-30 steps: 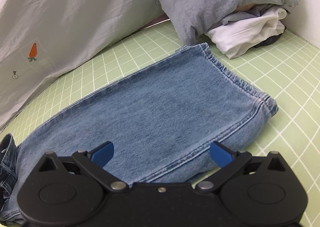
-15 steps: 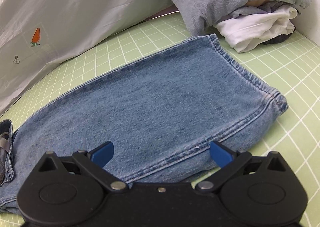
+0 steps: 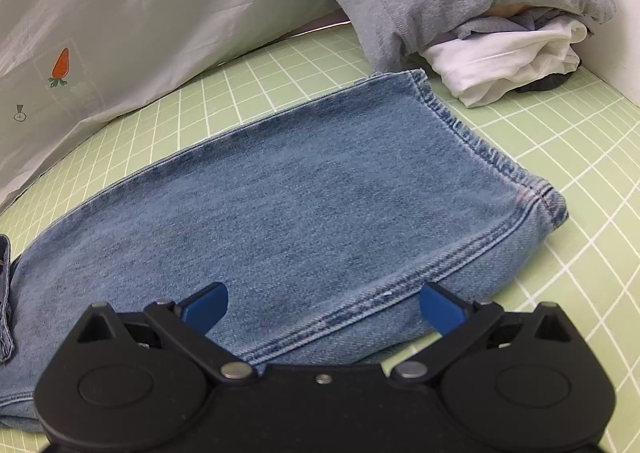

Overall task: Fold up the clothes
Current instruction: 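Lay the waistband end over the jeans legs and open the left gripper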

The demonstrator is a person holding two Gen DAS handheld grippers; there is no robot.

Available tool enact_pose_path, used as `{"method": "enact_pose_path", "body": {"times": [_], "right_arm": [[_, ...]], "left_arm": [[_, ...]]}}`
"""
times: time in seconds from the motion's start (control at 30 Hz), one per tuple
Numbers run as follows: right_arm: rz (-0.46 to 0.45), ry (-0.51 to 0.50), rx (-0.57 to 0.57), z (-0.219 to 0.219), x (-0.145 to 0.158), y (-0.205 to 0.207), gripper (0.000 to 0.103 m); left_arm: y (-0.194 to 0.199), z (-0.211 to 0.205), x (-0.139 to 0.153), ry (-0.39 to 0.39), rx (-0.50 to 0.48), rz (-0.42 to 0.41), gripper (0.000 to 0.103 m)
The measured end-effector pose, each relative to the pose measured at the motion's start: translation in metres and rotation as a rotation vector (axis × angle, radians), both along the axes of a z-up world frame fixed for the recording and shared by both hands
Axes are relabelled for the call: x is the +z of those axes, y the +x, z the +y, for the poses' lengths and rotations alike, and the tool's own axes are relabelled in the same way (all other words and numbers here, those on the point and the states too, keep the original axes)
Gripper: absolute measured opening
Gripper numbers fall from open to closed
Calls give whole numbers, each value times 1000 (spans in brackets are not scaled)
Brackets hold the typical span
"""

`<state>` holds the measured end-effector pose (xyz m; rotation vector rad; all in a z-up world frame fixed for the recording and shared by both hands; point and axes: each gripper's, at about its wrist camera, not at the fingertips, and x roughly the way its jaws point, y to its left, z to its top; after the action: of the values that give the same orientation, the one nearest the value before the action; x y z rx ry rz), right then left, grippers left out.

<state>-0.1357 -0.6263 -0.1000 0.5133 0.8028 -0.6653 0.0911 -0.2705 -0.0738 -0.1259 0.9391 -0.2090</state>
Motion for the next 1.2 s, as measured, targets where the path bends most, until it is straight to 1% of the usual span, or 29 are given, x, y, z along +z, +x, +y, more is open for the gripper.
{"method": "enact_pose_path", "body": {"times": [0.07, 0.1, 0.17, 0.2, 0.23, 0.27, 0.3, 0.33, 0.37, 0.4, 0.47, 0.5, 0.57, 0.63, 0.67, 0.8, 0.87, 0.97, 1.07, 1.13, 1.2], "right_arm": [[6, -6, -20, -1, 0, -2, 103], [10, -9, -29, -1, 0, -4, 103], [15, -18, -46, -2, 2, -6, 103], [17, -23, -52, -2, 3, -8, 103], [19, -27, -57, -2, 3, -9, 103], [23, -30, -59, -2, 3, -9, 103], [28, -29, -59, -3, 3, -9, 103], [34, -27, -58, -3, 2, -8, 103], [41, -24, -53, -4, 0, -7, 103], [45, -23, -48, -4, 0, -5, 103], [40, -29, -31, -3, 3, -5, 103], [35, -37, -22, -3, 5, -5, 103], [33, -61, -14, -3, 9, -6, 103], [36, -89, -19, -7, 13, -8, 103], [37, -104, -24, -10, 15, -8, 103], [46, -167, -42, -23, 21, -11, 103], [67, -200, -43, -33, 21, -12, 103], [100, -232, -50, -48, 18, -12, 103], [111, -217, -68, -66, 11, -12, 103], [118, -187, -75, -77, 3, -11, 103], [111, -157, -73, -84, -4, -9, 103]], "left_arm": [[0, 1, 8, -18, -57, -6, 18], [-1, -2, 16, -18, -94, -19, 16], [-12, -5, 35, -46, -172, -44, 16], [-18, -8, 41, -66, -211, -43, 16], [-23, -12, 45, -78, -258, -38, 17], [-26, -18, 40, -62, -286, -30, 19], [-26, -24, 28, -18, -289, -20, 32], [-26, -30, 16, 26, -291, -9, 37], [-26, -36, 4, 71, -294, 1, 46], [-26, -42, -8, 115, -297, 11, 52], [-27, -54, -28, 192, -315, 22, 71], [-31, -59, -30, 205, -349, 14, 83], [-35, -65, -27, 217, -376, 18, 91], [-38, -69, -22, 226, -387, 23, 91], [-38, -68, -18, 216, -385, 26, 91], [-37, -48, 11, 62, -337, 31, 92], [-37, -39, 23, 37, -314, 11, 93], [-31, -26, 34, 52, -255, -15, 94], [-22, -14, 36, 76, -193, -21, 95], [-14, -5, 30, 138, -139, -11, 96], [-8, 6, 19, 202, -65, 19, 96]]}}
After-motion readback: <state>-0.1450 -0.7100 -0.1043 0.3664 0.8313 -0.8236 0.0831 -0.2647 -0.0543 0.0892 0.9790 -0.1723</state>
